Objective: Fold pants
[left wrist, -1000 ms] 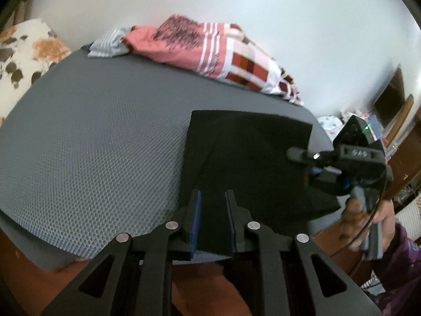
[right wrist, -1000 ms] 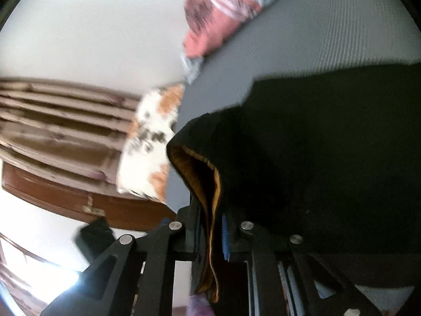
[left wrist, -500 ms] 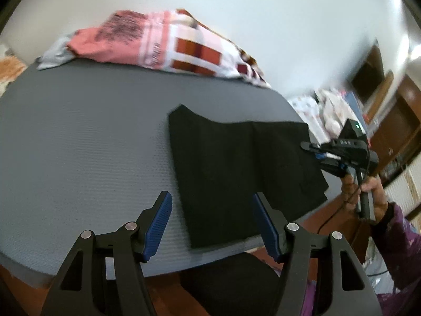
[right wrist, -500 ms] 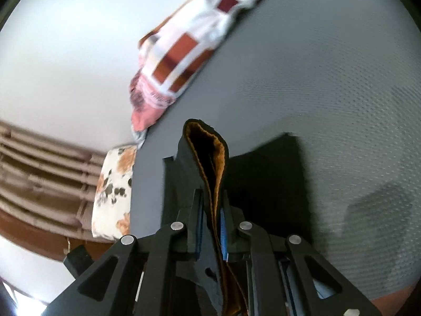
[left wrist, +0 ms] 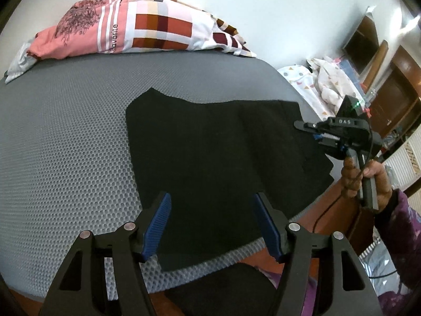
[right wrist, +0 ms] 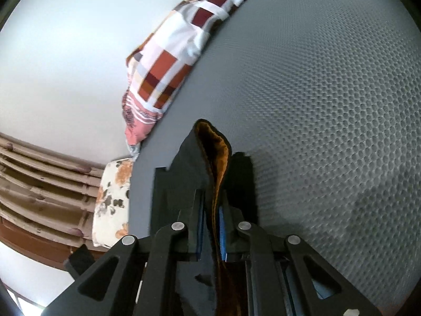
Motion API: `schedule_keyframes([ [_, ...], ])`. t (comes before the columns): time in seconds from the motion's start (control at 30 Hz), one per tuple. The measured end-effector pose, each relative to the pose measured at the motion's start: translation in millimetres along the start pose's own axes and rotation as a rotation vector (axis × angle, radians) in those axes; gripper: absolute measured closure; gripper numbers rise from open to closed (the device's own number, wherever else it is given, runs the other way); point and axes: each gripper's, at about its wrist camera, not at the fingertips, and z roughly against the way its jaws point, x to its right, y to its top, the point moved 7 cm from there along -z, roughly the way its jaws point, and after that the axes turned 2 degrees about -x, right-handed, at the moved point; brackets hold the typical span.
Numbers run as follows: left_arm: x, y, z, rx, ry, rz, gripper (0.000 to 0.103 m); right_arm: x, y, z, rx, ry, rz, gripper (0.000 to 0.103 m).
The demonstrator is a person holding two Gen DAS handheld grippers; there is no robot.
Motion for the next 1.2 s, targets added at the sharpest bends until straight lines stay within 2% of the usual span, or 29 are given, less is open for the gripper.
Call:
schedule_keyframes([
  [0.03, -2.8, 1.5, -4.2, -0.001, 0.002, 0.01, 0.038, 5.8, 0.5, -2.0, -0.001, -0.004, -0.005, 0.093],
  [0.1, -8.3, 1.9, -9.2, -0.002, 0.013, 0.023, 0.038, 16.8, 0.1, -4.2, -0.007, 0.047, -0.044, 0.091],
  [0.13, -11.6, 2.1, -11.0, -0.002, 0.024, 0.028, 0.038, 19.5, -0.1, -2.6, 0.0, 0.067, -0.059, 0.085],
  [0.17, -14.6, 2.2, -12.2, -0.003, 0.031, 0.035, 0.038, 23.2, 0.2, 1.8, 0.017, 0.071, -0.075, 0.08],
  [0.27, -26.3, 2.8, -11.9, 0.003, 0.033, 0.074, 0.038, 23.4, -1.0, 24.0, 0.079, 0.101, -0.078, 0.076],
  [0.33, -33.0, 3.5, -10.2, 0.011, 0.028, 0.101, 0.038, 20.6, -7.3, 47.3, 0.128, 0.063, -0.045, 0.076],
  [0.37, -35.5, 3.8, -10.4, 0.01, 0.027, 0.11, 0.038, 15.2, -10.6, 55.1, 0.139, 0.073, -0.023, 0.076],
  [0.43, -40.4, 2.8, -11.0, 0.004, 0.027, 0.127, 0.038, -1.9, -25.4, 70.0, 0.117, 0.129, 0.022, 0.076],
  [0.5, -43.7, 1.9, -11.3, 0.001, 0.031, 0.138, 0.038, -16.5, -49.5, 75.3, 0.053, 0.265, -0.036, 0.076],
  [0.53, -44.7, 0.8, -11.0, 0.001, 0.026, 0.146, 0.038, -19.9, -64.3, 74.4, 0.012, 0.302, -0.083, 0.076],
  [0.7, -44.1, -3.0, -8.9, -0.003, 0.002, 0.166, 0.038, -6.9, -105.1, 61.1, -0.091, 0.216, -0.163, 0.076],
  [0.8, -41.1, -5.3, -10.5, -0.017, 0.0, 0.155, 0.038, 9.0, -99.1, 57.6, -0.053, 0.155, -0.178, 0.076],
  [0.87, -40.0, -8.0, -9.6, -0.026, 0.009, 0.147, 0.038, 18.5, -96.9, 56.2, -0.049, 0.155, -0.215, 0.076],
  [0.93, -38.8, -8.6, -7.3, -0.02, 0.005, 0.147, 0.038, 23.2, -96.9, 57.7, -0.043, 0.11, -0.211, 0.076],
  [1.0, -39.6, -9.6, -4.5, -0.013, 0.004, 0.152, 0.037, 24.0, -95.4, 59.6, -0.041, 0.118, -0.21, 0.076],
  [1.1, -42.2, -9.4, -3.6, -0.011, 0.004, 0.168, 0.036, 20.7, -84.1, 51.1, -0.029, 0.077, -0.203, 0.075],
  [1.2, -44.3, -10.3, -1.0, -0.008, 0.001, 0.183, 0.036, 18.2, -78.0, 44.6, -0.026, 0.094, -0.217, 0.071],
])
